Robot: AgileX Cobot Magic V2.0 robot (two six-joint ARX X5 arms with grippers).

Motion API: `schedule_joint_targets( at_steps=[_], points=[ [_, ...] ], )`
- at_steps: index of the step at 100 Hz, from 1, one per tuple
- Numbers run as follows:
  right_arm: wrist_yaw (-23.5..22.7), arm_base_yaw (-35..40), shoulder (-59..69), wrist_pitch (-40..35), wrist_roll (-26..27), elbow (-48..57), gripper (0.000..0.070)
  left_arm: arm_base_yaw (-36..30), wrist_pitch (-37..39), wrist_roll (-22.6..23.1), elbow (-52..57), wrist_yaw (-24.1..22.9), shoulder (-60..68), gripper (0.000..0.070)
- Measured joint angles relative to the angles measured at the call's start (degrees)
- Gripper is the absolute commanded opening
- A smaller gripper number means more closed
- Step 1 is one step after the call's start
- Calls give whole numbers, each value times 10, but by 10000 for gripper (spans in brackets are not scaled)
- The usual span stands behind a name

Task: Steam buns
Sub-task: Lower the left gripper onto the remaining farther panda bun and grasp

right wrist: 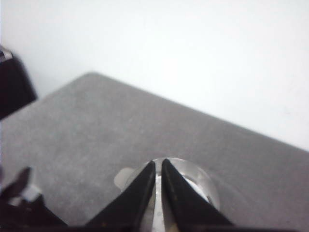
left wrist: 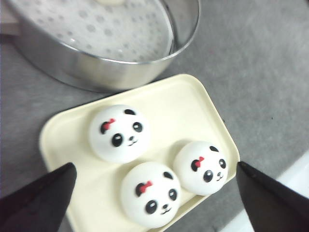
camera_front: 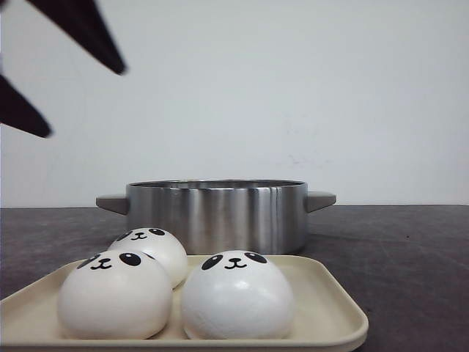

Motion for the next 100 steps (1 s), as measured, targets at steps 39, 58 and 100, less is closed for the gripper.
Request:
schedule_joint_targets(
  at_steps=[39, 58, 100],
  points=[
    [45, 0, -79, -55, 19, 0, 13, -37, -11, -38, 89, -42, 243, 625],
    [47, 0, -84, -88, 22, 0, 13, -37, -6, -46, 89, -45, 317, 624],
    [47, 0, -81, -103, 24, 0, 13, -37, 44, -49, 89, -86, 357, 14]
  ],
)
